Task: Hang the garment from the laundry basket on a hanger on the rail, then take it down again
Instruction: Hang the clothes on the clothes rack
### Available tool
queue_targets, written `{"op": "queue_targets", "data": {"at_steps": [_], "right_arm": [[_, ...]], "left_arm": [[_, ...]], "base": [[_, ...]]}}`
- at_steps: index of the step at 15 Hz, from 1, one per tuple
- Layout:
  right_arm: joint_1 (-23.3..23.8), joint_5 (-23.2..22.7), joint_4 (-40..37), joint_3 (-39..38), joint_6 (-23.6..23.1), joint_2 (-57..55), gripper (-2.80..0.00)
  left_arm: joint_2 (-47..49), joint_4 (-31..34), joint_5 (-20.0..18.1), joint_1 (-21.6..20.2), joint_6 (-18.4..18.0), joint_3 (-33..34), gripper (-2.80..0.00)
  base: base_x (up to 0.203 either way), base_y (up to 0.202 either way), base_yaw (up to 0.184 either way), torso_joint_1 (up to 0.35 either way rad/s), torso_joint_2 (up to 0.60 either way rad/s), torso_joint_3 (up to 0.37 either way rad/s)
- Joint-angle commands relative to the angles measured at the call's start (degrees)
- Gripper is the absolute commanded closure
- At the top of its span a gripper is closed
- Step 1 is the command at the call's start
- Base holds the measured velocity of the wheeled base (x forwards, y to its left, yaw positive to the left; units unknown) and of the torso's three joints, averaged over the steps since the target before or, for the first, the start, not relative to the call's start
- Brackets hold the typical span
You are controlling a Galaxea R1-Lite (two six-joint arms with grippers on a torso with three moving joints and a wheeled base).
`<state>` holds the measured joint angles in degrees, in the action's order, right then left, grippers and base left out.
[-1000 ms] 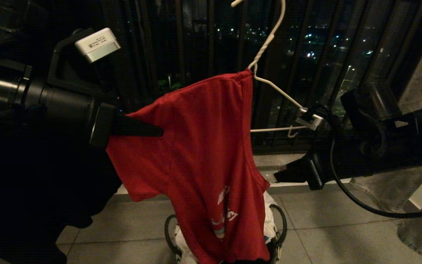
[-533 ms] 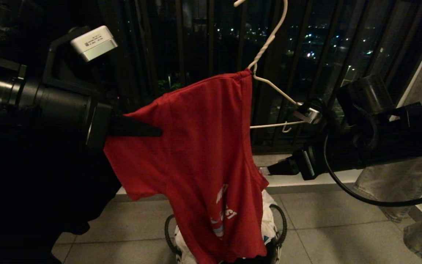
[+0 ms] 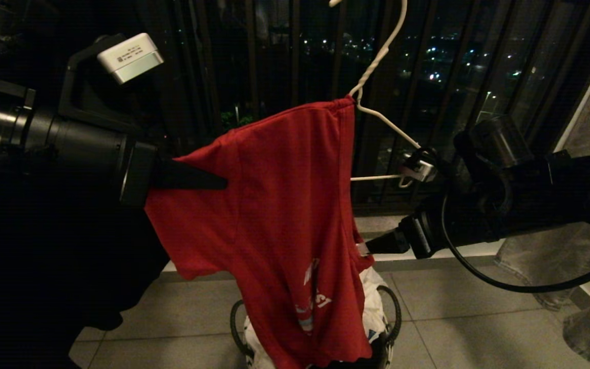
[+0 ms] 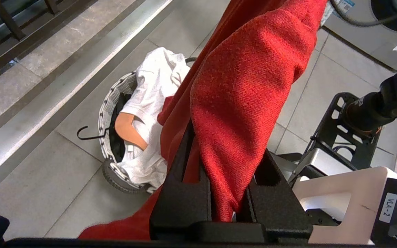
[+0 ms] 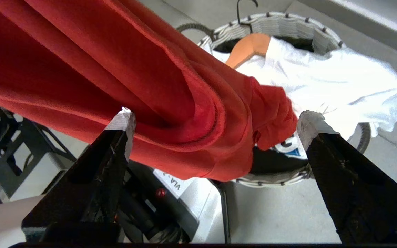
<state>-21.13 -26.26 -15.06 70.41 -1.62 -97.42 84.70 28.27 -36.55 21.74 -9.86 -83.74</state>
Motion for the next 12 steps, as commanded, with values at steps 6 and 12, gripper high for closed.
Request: {"op": "queue_targets", "data": {"at_steps": [6, 12], "right_arm": [[-2.4, 5.3, 0.3, -0.2, 0.0, -3.7, -2.8], [-1.9, 5.9, 5.3, 0.4, 3.7, -5.0, -2.8]], "left_arm": [[-0.5, -2.6, 0.1, -2.5, 2.2, -0.3, 0.0], [-0.9, -2.9, 0.2, -3.7, 2.4, -0.3, 0.0]], "base": [[0.0, 0.0, 0.0, 0.0, 0.0, 0.0], [0.0, 0.0, 0.0, 0.0, 0.0, 0.0]]}}
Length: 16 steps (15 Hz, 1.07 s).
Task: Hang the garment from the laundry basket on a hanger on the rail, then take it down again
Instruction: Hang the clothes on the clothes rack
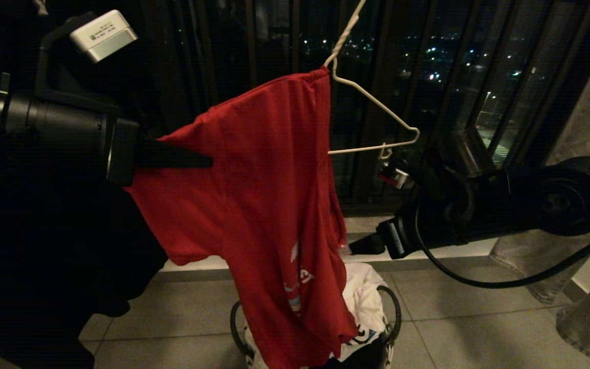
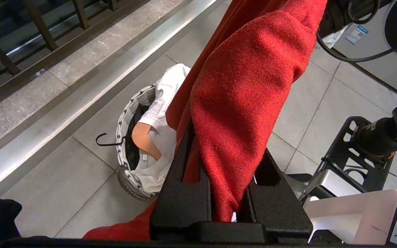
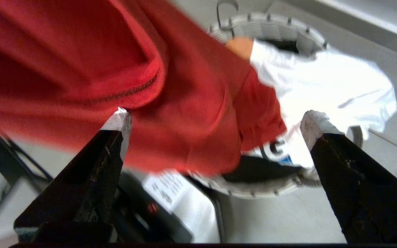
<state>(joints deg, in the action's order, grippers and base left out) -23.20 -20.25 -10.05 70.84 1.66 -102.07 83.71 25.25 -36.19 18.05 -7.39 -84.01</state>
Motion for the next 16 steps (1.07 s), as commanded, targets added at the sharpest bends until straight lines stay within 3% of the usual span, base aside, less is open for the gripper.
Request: {"op": "queue_targets", "data": {"at_steps": [1, 11, 14, 16], "right_arm": [[0.4, -0.1, 0.8, 0.0, 0.9, -0.3, -2.8], [4.2, -1.0, 0.8, -0.2, -1.3, 3.3, -2.8], [4.2, -1.8, 1.1, 0.1, -0.9, 2.8, -2.8], [3.6, -1.9, 2.7, 0.5, 2.4, 1.5, -2.8]], "left_arm": [[0.2, 0.2, -0.2, 0.0, -0.1, 0.0, 0.0], [1.1, 0.1, -0.2, -0.8, -0.2, -0.2, 0.0], [1.0, 0.1, -0.2, -0.8, -0.3, -0.1, 0.0], [1.0, 0.2, -0.2, -0.7, -0.3, -0.1, 0.0]], "base": [[0.0, 0.0, 0.0, 0.0, 0.0, 0.0], [0.0, 0.0, 0.0, 0.0, 0.0, 0.0], [0.0, 0.0, 0.0, 0.0, 0.0, 0.0], [0.0, 0.0, 0.0, 0.0, 0.0, 0.0]]}}
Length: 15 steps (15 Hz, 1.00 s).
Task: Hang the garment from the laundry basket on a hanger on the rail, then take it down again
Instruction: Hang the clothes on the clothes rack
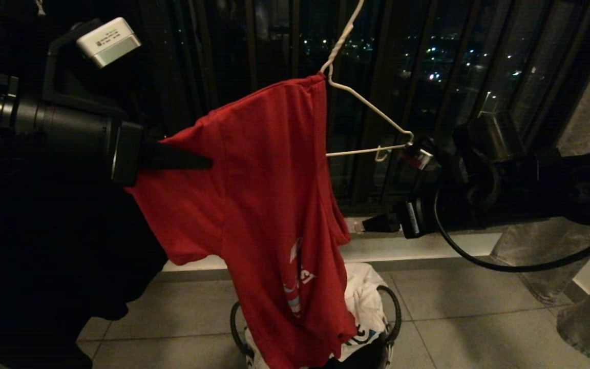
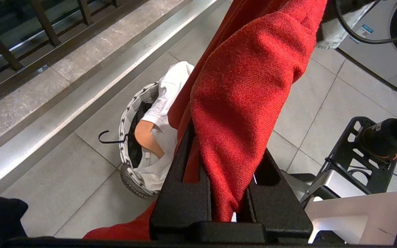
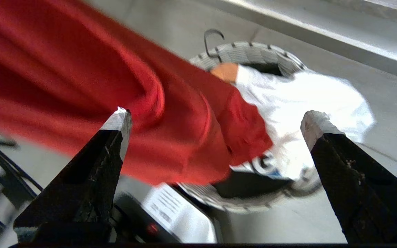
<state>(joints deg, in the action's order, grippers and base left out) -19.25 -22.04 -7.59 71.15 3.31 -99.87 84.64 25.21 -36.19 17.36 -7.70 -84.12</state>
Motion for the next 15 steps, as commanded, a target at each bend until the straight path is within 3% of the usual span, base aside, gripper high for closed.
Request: {"op": "queue_targets", "data": {"at_steps": [1, 11, 15], "right_arm": [[-0.7, -0.1, 2.3, 0.3, 3.0, -1.3, -2.8], [-4.1, -0.4, 3.8, 0.1, 7.2, -3.5, -2.8], [-4.4, -0.3, 7.1, 0.1, 11.4, -4.5, -2.8]], "left_arm": [[0.1, 0.2, -0.2, 0.0, 0.0, 0.0, 0.0], [-0.3, 0.1, -0.2, -0.1, 0.1, 0.0, 0.0], [-0.7, 0.1, -0.2, -0.2, 0.1, 0.0, 0.0]], "base": [[0.0, 0.0, 0.0, 0.0, 0.0, 0.0], [0.0, 0.0, 0.0, 0.0, 0.0, 0.0], [0.0, 0.0, 0.0, 0.0, 0.0, 0.0]]}}
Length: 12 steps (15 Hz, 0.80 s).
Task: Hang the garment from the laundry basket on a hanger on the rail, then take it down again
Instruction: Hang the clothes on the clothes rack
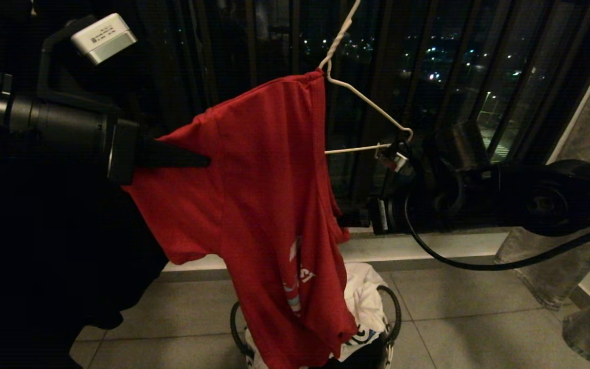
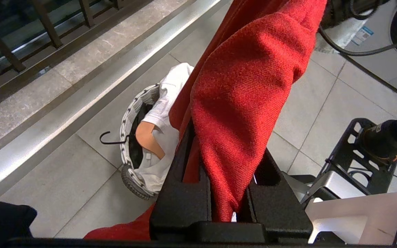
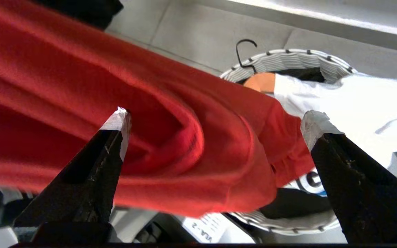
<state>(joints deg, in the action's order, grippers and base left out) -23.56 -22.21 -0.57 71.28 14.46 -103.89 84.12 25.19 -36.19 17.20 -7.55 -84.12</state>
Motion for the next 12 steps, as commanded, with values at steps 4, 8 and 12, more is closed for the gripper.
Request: {"op": "queue_targets", "data": {"at_steps": [4, 8, 12], "right_arm": [[-0.2, 0.2, 1.1, 0.5, 0.5, -2.9, -2.8], [-0.1, 1.4, 1.8, 0.6, 0.4, -3.7, -2.8], [0.4, 3.2, 2.0, 1.7, 0.5, -5.2, -2.8]], "left_arm": [[-0.9, 0.1, -0.2, -0.9, 0.2, 0.0, 0.0], [-1.0, 0.1, -0.2, -1.2, 0.2, -0.1, 0.0], [-1.1, -1.7, -0.2, -2.2, 0.3, 0.3, 0.0]], "base": [[0.0, 0.0, 0.0, 0.0, 0.0, 0.0], [0.0, 0.0, 0.0, 0.0, 0.0, 0.0], [0.0, 0.0, 0.0, 0.0, 0.0, 0.0]]}}
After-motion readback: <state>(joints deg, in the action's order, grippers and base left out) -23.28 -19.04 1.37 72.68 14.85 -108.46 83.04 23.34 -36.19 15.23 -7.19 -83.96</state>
